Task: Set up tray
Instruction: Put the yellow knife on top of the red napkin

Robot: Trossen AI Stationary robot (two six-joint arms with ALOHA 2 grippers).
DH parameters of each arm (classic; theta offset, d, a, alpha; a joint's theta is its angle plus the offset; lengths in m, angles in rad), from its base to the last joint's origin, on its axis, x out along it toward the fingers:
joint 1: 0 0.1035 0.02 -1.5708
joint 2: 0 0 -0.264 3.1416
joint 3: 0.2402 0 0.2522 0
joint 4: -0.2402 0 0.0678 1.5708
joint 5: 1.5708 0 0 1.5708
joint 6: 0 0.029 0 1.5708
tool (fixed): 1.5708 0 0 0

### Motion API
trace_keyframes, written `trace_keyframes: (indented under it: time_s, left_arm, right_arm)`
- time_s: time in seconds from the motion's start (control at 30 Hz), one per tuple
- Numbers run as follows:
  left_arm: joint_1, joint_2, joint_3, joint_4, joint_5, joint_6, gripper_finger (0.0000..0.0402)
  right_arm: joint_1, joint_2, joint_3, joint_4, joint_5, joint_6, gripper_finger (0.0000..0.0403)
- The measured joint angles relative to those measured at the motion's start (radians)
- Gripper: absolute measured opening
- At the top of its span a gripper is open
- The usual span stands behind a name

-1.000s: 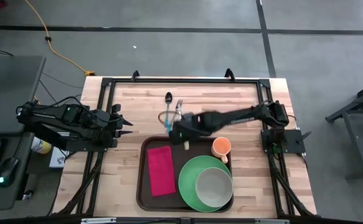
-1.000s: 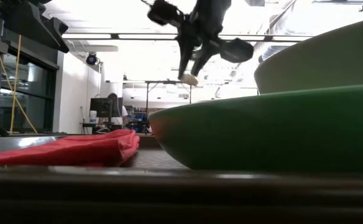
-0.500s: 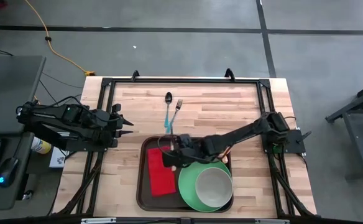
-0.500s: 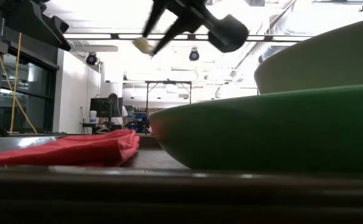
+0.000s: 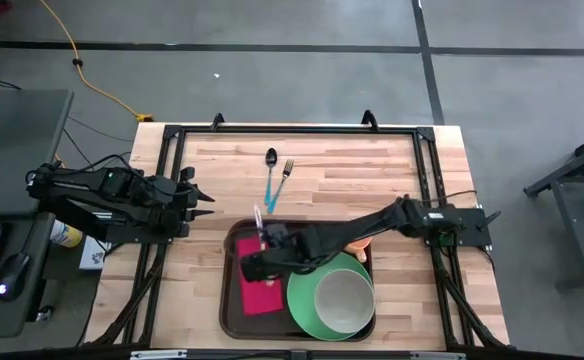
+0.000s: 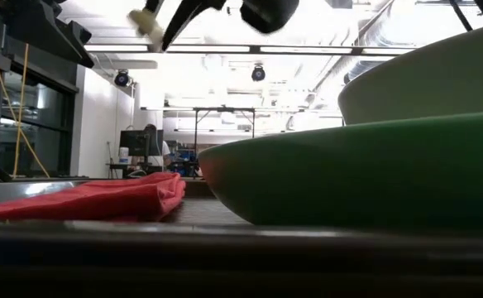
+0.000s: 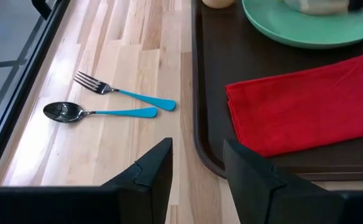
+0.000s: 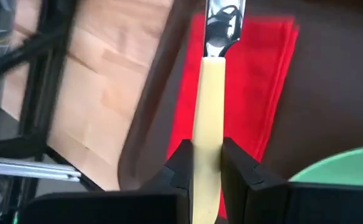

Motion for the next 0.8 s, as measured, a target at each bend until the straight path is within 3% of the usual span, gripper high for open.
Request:
trace_keyframes:
  time_s: [0.13,0.3,0.6,0.8]
  left_arm:
    - [0.000,0.000,0.000,-0.001,0.001,-0.001,0.0172]
    - [0.000,0.000,0.000,0.000,0.001,-0.003,0.0172]
    - [0.000,0.000,0.000,0.000,0.000,-0.003,0.0172]
    - [0.000,0.000,0.000,0.000,0.000,-0.003,0.0172]
  right_arm:
    - [0.027,0.023,-0.107,0.147,-0.070,0.097,0.0029]
    - [0.059,0.045,-0.171,0.164,-0.104,0.178,0.0029]
    - [0.032,0.055,-0.184,0.215,-0.098,0.122,0.0029]
    - [0.020,0.076,-0.184,0.231,-0.157,0.096,0.0029]
